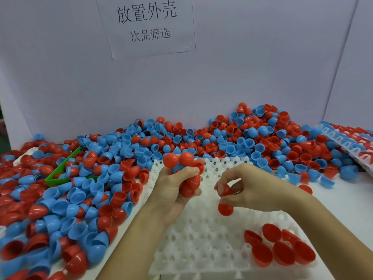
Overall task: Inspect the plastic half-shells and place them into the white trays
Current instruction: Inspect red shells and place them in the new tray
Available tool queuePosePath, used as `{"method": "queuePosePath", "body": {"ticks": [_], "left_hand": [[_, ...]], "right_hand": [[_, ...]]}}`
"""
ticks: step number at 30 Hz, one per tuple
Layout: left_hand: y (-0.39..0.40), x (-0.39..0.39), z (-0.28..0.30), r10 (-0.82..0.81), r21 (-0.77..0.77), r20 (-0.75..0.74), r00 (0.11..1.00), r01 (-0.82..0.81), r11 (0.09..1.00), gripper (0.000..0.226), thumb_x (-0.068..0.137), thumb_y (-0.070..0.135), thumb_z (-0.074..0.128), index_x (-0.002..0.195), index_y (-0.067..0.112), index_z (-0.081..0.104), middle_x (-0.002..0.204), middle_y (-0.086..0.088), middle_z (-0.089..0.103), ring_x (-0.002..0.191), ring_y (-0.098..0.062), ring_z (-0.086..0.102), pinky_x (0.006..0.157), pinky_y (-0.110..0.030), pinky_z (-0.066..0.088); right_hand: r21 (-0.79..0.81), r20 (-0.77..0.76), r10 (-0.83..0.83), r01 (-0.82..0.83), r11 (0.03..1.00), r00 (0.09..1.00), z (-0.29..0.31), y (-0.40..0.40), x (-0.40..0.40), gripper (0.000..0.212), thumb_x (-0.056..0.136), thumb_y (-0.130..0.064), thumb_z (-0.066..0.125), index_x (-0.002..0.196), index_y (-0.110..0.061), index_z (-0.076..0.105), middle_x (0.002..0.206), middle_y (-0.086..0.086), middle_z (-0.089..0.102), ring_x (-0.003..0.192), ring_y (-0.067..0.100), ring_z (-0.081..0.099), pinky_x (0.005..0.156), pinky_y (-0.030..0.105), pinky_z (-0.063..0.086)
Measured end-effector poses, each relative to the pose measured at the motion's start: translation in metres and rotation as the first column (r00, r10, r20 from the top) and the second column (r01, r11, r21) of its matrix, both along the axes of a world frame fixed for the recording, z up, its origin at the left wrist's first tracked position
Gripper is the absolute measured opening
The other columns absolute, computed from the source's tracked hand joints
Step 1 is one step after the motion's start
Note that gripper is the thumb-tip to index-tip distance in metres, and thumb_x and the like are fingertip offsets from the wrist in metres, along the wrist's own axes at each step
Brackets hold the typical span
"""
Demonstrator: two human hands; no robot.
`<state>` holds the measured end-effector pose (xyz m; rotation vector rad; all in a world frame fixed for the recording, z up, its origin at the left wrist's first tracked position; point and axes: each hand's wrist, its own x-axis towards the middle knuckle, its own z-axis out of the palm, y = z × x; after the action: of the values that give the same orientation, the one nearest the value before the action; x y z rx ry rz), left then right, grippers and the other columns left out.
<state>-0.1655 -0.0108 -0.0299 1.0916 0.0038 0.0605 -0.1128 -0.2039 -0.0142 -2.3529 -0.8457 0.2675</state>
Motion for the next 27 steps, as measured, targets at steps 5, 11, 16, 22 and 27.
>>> {"method": "queuePosePath", "body": {"ticks": [5,11,16,22,27], "left_hand": [[0.000,0.000,0.000,0.011,-0.030,-0.017,1.000,-0.011,0.999,0.029,0.064,0.008,0.071,0.092,0.016,0.069,0.108,-0.013,0.074,0.077,-0.019,0.063,0.051,-0.028,0.050],[0.000,-0.001,0.001,0.015,-0.040,-0.022,1.000,-0.016,0.999,0.024,0.063,0.008,0.071,0.085,0.018,0.072,0.106,-0.014,0.074,0.076,-0.019,0.064,0.050,-0.028,0.050],[-0.002,-0.001,0.002,0.030,-0.044,-0.038,0.999,-0.031,0.999,0.030,0.068,0.004,0.070,0.095,0.015,0.067,0.111,-0.015,0.073,0.077,-0.020,0.063,0.049,-0.028,0.049],[-0.001,-0.001,0.001,0.033,-0.050,-0.038,0.999,-0.035,0.998,0.034,0.066,0.004,0.071,0.098,0.016,0.065,0.114,-0.017,0.071,0.080,-0.022,0.061,0.048,-0.027,0.049],[-0.002,0.000,0.000,0.017,-0.052,-0.024,1.000,-0.018,0.998,0.025,0.065,0.005,0.071,0.086,0.019,0.072,0.114,-0.018,0.071,0.080,-0.022,0.062,0.049,-0.028,0.048]], "right_hand": [[-0.203,0.178,-0.048,0.084,0.976,0.983,-0.004,0.002,0.000,0.011,0.084,-0.020,0.077,0.087,-0.031,0.076,0.093,-0.017,0.071,0.081,0.001,0.067,0.077,0.023,0.060],[-0.265,0.255,-0.065,0.135,0.955,0.965,-0.008,0.003,-0.001,0.016,0.084,-0.019,0.078,0.091,-0.032,0.071,0.093,-0.019,0.064,0.083,0.003,0.062,0.077,0.025,0.059],[-0.299,0.363,-0.095,0.212,0.930,0.927,-0.006,0.007,-0.007,0.033,0.081,-0.036,0.078,0.103,-0.041,0.055,0.109,-0.018,0.051,0.096,0.008,0.054,0.081,0.028,0.055],[-0.396,0.360,-0.092,0.241,0.886,0.929,-0.005,0.013,-0.012,0.018,0.086,-0.034,0.072,0.105,-0.032,0.069,0.090,-0.017,0.049,0.081,0.007,0.053,0.064,0.020,0.047],[-0.382,0.319,-0.092,0.217,0.898,0.943,-0.005,0.017,-0.013,0.021,0.090,-0.022,0.069,0.110,-0.026,0.073,0.092,-0.011,0.062,0.078,0.010,0.061,0.071,0.025,0.058]]}}
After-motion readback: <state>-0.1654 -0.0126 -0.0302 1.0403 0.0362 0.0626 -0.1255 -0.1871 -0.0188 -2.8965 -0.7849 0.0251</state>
